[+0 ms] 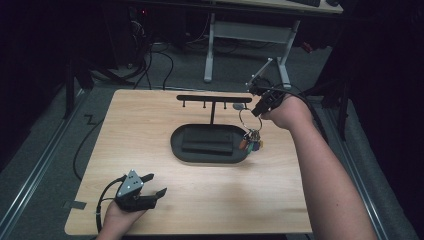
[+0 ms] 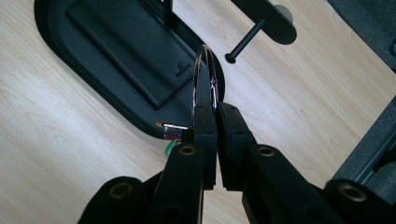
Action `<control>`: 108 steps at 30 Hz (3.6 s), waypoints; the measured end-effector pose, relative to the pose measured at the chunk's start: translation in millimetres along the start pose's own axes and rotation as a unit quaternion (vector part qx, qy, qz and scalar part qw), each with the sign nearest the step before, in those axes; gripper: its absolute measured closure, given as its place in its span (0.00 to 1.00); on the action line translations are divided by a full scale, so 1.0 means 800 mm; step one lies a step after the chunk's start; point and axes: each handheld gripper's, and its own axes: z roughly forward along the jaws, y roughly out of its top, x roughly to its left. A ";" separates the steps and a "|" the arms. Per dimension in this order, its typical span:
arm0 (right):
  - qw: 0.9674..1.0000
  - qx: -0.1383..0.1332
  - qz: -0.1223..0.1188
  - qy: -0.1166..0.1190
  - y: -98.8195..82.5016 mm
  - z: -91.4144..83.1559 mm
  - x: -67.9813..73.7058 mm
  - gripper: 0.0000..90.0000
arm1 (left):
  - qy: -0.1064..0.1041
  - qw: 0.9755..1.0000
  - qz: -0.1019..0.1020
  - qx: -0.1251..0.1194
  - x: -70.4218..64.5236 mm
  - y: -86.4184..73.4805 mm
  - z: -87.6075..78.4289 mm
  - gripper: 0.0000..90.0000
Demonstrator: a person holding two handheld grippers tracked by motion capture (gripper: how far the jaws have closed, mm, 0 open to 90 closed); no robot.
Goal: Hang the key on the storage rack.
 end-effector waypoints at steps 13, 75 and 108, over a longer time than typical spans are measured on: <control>1.000 -0.002 0.011 0.003 0.014 0.011 -0.015 0.98 | 0.003 1.000 -0.003 -0.002 0.002 -0.001 0.000 0.33; 0.996 -0.060 0.056 -0.030 -0.026 0.024 -0.023 0.68 | 0.002 1.000 -0.002 0.001 0.002 -0.002 -0.003 0.33; 0.987 -0.121 0.101 -0.030 -0.213 0.064 -0.018 0.41 | 0.000 1.000 0.001 0.015 0.002 -0.003 0.011 0.33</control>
